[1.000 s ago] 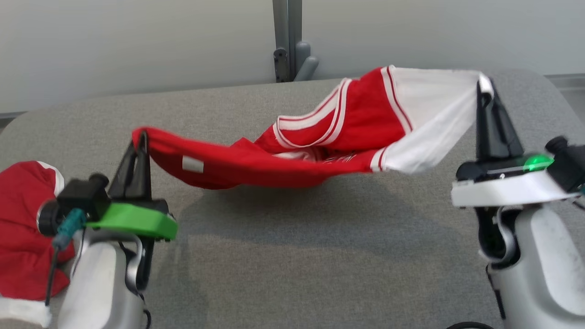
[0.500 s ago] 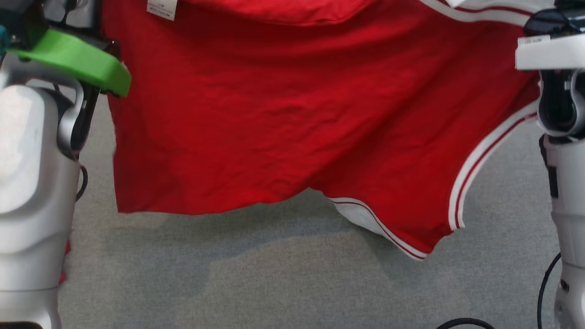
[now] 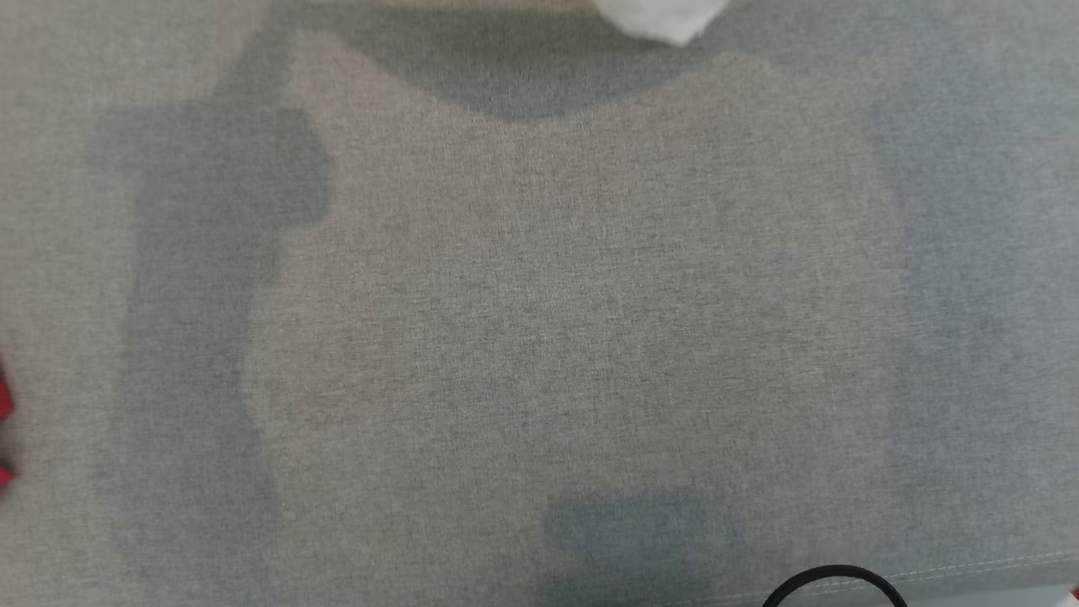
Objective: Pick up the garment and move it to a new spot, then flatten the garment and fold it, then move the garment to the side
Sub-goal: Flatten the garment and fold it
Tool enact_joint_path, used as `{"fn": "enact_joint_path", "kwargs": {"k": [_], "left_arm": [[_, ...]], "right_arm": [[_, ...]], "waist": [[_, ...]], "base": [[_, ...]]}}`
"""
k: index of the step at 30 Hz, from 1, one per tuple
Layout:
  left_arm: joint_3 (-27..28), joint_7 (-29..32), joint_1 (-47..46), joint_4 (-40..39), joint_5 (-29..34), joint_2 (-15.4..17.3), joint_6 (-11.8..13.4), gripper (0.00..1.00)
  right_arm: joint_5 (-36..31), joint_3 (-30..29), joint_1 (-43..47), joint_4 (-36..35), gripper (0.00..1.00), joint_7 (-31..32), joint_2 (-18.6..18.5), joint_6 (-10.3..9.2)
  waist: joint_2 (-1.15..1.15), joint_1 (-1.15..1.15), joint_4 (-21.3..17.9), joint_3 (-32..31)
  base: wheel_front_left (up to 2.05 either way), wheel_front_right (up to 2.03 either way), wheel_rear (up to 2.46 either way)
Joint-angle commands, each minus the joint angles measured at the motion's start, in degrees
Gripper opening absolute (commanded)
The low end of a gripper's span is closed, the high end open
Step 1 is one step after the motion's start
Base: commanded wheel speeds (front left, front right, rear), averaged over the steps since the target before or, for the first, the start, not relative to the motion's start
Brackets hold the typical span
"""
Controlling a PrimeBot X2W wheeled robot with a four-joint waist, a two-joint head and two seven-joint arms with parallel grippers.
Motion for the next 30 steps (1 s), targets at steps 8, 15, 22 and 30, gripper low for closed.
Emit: {"fn": "enact_joint_path", "kwargs": {"k": [8, 15, 22, 30], "left_arm": [[3.31, -2.57, -2.17, 2.62, -1.63, 0.73, 2.16, 0.00], [7.44, -2.57, 14.15, -0.79, -5.02, -1.51, 2.03, 0.00], [12.81, -2.59, 34.14, -3.31, -7.68, -6.68, 1.31, 0.00], [20.80, -2.56, 57.86, -3.44, -8.45, -13.34, -0.65, 0.00]], "right_arm": [[-2.07, -7.02, -2.37, -2.68, 0.00, -0.45, -1.90, -0.07], [5.76, -4.35, 12.46, -4.40, 0.00, -0.48, -1.67, -0.08], [17.37, -2.94, 32.04, -8.45, 0.00, -0.48, -0.53, -0.08], [28.70, 4.93, 58.95, -11.68, 0.00, -0.49, -3.40, -0.08]], "waist": [[0.00, -0.02, 0.01, 11.68], [0.00, -0.02, -0.89, 13.13], [0.00, -0.02, -1.52, 9.61], [0.00, -0.02, -3.50, -2.38]], "base": [[0.00, 0.00, 0.00], [0.00, 0.00, 0.00], [0.00, 0.00, 0.00], [0.00, 0.00, 0.00]]}}
